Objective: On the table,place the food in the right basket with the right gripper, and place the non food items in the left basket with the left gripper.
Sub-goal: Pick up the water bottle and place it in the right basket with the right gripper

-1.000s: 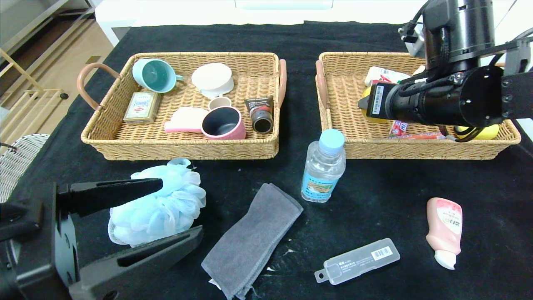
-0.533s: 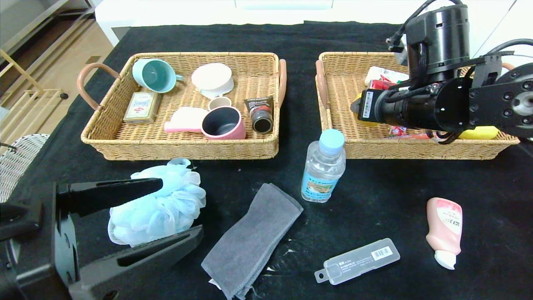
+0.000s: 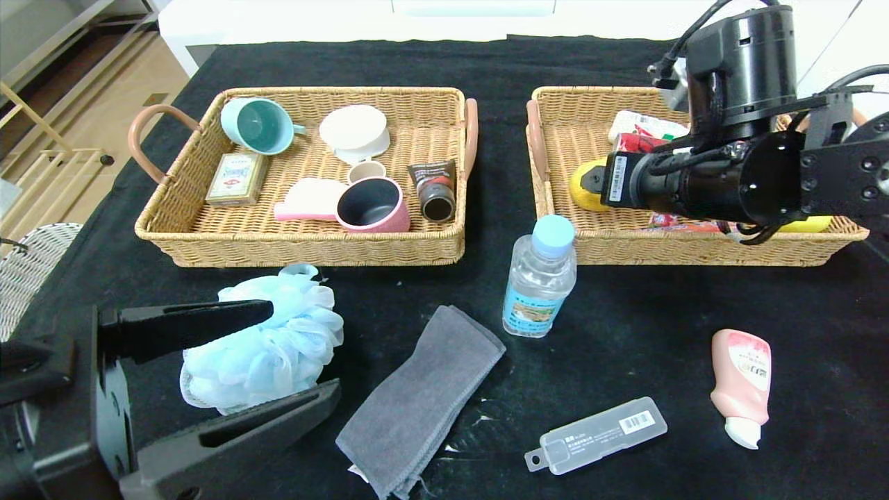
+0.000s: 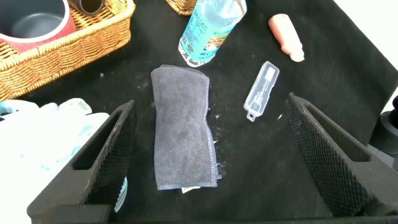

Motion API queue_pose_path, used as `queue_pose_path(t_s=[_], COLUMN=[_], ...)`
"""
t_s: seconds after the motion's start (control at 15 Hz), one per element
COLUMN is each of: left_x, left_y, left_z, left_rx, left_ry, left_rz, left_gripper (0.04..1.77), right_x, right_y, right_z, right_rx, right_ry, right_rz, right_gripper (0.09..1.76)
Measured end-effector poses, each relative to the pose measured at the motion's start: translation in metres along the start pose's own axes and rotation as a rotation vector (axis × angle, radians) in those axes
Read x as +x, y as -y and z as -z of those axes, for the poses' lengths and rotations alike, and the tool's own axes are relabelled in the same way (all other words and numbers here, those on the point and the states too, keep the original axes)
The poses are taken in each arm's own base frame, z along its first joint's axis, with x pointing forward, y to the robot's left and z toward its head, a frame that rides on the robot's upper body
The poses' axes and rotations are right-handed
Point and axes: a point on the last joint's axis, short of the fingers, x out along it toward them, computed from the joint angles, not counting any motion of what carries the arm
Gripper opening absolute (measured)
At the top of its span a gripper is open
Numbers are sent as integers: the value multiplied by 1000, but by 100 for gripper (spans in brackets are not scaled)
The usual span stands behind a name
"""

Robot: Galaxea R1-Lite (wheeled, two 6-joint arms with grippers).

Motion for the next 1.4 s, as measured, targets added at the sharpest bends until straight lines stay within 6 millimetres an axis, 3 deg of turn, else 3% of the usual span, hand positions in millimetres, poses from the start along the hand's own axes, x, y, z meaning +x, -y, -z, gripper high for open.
queue_pose_path(t_s=[0.27, 0.73, 1.0, 1.4], left_x=[0, -1, 0, 2], left_y=[0, 0, 0, -1], left_z=[-1, -1, -1, 2], left_rx=[0, 2, 2, 1], left_ry=[5, 11, 6, -10], left_rz=[-1, -14, -15, -19], left_gripper=[172, 172, 172, 172], right_x=[-26, -101, -129, -154], right_y=[10, 22, 24, 8], right_z=[16, 58, 90, 109], right_rx=[-33, -141, -221, -293], right_ry=[-47, -118, -175, -202], right_rz=[-8, -126, -213, -347], right_gripper=[163, 168, 169, 170])
